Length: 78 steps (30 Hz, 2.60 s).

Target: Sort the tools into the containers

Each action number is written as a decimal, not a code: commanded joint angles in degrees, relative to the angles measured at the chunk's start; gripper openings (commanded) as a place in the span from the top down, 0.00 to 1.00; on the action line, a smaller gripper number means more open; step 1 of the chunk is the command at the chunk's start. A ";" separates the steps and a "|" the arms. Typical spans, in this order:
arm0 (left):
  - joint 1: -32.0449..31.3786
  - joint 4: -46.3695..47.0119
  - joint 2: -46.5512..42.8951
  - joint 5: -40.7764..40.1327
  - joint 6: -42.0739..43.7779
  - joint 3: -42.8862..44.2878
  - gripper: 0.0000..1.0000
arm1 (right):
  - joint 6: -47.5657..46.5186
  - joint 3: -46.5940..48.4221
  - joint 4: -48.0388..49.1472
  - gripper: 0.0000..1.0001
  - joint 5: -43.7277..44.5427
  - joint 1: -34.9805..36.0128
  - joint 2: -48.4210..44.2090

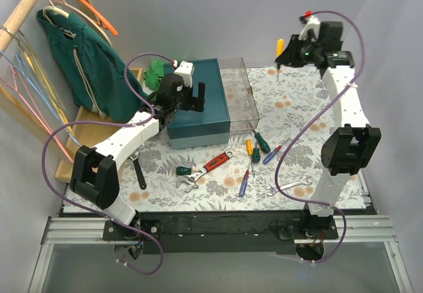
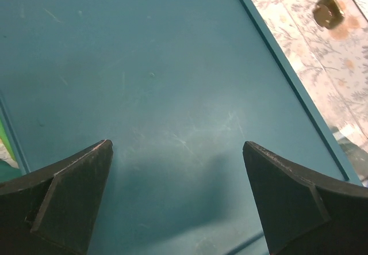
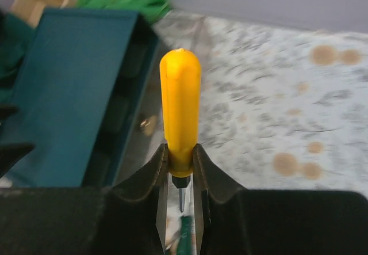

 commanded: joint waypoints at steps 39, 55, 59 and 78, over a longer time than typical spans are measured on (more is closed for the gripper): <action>0.59 3.74 -1.69 -3.59 1.99 -2.20 0.02 | -39.02 -60.78 13.36 0.35 0.06 6.73 -27.44; 0.68 3.47 -0.55 -4.91 3.48 -1.76 0.02 | -34.44 -67.39 23.84 0.36 3.67 11.13 -19.62; 0.59 3.38 -0.28 -4.65 3.48 -1.50 0.02 | -34.70 -65.01 20.59 0.41 5.95 11.13 -15.57; 0.68 4.18 2.09 -3.51 1.64 -0.01 0.02 | -26.46 -56.41 2.48 0.99 9.12 1.39 -27.45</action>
